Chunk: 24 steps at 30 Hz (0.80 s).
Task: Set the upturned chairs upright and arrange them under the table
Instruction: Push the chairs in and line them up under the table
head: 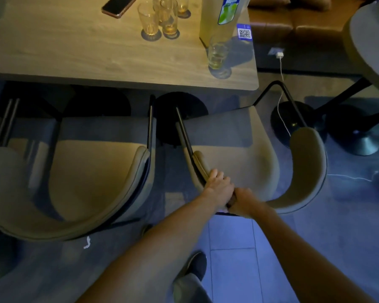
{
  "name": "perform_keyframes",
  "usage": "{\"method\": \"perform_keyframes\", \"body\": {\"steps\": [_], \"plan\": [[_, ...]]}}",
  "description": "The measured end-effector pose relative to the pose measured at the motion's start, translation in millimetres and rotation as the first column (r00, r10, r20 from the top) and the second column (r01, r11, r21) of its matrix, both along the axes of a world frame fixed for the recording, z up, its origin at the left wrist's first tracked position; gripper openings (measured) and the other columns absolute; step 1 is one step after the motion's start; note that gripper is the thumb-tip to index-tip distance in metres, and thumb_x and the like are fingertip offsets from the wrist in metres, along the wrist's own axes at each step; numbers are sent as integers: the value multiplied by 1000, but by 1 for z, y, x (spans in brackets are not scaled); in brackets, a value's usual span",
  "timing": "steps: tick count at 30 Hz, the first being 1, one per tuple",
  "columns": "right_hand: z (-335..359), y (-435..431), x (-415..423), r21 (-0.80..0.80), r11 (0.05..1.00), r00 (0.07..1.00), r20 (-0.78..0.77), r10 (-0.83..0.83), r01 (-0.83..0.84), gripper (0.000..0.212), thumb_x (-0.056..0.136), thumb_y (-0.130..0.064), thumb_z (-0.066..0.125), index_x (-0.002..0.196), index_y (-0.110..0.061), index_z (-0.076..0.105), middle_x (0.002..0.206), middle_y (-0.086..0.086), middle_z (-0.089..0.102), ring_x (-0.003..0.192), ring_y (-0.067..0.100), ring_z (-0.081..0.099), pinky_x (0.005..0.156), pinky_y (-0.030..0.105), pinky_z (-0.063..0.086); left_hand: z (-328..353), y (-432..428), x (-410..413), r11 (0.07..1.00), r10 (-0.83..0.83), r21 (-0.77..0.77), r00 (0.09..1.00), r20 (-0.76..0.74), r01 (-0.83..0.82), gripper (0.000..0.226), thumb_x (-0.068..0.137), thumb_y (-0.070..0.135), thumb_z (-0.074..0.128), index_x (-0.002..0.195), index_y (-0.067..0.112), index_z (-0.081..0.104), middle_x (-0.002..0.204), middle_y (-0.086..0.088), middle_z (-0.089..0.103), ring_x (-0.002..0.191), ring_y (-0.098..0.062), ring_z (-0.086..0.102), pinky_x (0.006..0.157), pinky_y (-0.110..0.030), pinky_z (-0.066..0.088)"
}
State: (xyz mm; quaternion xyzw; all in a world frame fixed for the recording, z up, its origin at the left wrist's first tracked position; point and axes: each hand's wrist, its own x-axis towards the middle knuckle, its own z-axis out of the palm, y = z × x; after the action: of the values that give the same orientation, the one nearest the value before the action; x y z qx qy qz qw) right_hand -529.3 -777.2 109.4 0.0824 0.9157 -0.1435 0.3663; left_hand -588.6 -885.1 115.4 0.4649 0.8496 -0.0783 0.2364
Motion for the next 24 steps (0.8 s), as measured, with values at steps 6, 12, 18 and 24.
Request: {"method": "perform_keyframes", "body": {"steps": [6,12,18,24], "plan": [[12,62,39,113,990,996,39,80,-84,45,77,-37,70,120,-31,57,111,-1,69,98,23,65,83,36,55,-8,-8,1,991,-10,137,999,-36,15,55,79,58,67,116,18,63,119,-4,58,116,-28,44,102,-42,27],[7,58,47,108,987,992,2,123,-122,37,84,-46,68,115,-28,61,108,1,69,100,26,65,84,37,53,3,-19,14,994,55,104,993,-103,-45,29,89,31,63,114,16,66,116,-5,60,116,-28,49,112,-43,22],[2,24,51,91,983,987,17,161,-162,37,85,-44,67,117,-27,61,107,2,69,97,22,66,86,37,54,16,-36,42,995,88,-35,982,-169,-95,31,94,17,52,123,20,63,125,-15,56,126,-37,43,118,-53,12],[-6,-8,60,95,973,977,0,212,-211,31,90,-39,62,117,-23,59,108,2,67,96,21,65,84,32,51,19,-58,48,987,60,-133,981,-184,-85,35,94,42,56,123,23,63,128,-14,54,127,-40,42,117,-56,13]]}}
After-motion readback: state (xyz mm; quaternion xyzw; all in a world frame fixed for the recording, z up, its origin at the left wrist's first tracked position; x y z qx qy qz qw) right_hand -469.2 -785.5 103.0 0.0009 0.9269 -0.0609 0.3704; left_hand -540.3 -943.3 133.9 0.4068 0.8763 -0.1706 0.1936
